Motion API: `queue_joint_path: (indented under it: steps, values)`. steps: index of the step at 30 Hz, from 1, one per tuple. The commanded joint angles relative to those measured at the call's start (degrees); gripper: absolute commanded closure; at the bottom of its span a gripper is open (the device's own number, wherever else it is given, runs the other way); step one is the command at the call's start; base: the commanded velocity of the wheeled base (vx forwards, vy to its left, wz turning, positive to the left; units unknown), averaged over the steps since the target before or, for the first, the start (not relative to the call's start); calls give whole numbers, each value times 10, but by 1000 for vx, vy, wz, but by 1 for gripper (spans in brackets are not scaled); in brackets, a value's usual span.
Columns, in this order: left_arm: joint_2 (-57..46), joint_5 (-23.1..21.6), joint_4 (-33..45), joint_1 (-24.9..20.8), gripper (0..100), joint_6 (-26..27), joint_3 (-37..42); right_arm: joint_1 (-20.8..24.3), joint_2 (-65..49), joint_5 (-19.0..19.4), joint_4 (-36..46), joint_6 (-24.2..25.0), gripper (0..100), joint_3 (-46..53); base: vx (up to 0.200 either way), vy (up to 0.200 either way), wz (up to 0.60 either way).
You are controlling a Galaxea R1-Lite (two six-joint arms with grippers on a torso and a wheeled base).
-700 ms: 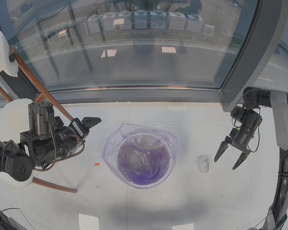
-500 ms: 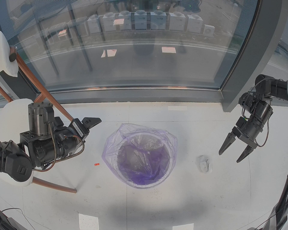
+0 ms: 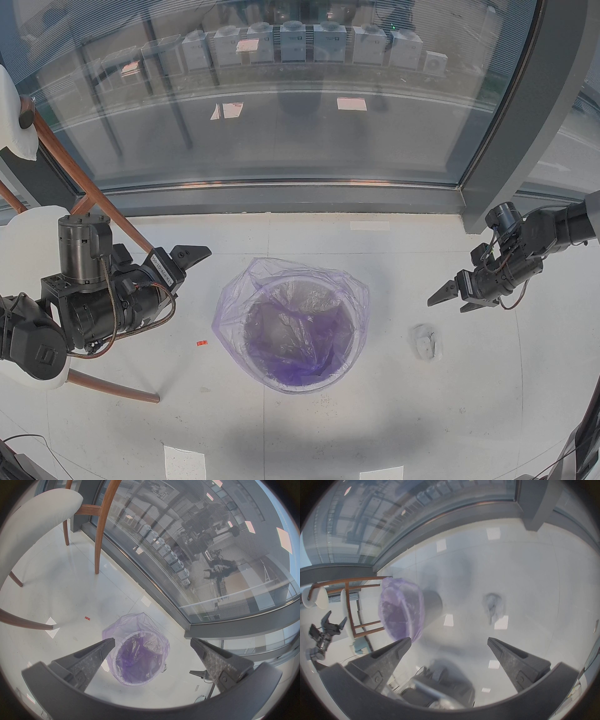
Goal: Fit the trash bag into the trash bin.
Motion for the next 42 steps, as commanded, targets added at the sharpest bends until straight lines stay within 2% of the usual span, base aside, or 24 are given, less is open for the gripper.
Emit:
queue_joint_path:
  steps: [1, 10, 12, 25, 36, 37, 42]
  values:
    - [7, 1, -1, 0, 0, 6, 3, -25, 170, -176, -771, -20, 0, 386, 0, 0, 0]
    - [7, 1, -1, 0, 0, 7, 4, -22, 183, -201, -765, -16, 0, 384, 0, 0, 0]
    - [7, 1, -1, 0, 0, 7, 3, -18, 195, -218, -765, -11, 0, 385, 0, 0, 0]
    - [22, 2, -10, -1, 0, 17, 4, -7, 225, -217, -764, -8, 0, 363, 0, 0, 0]
    - [24, 2, -10, -1, 0, 18, 3, -8, 231, -209, -683, -10, 0, 284, 0, 0, 0]
    - [24, 2, -10, -1, 0, 18, 3, -8, 230, -202, -643, -9, 0, 268, 0, 0, 0]
    - [24, 2, -10, -1, 0, 18, 4, -13, 233, -184, -561, -8, 0, 181, 0, 0, 0]
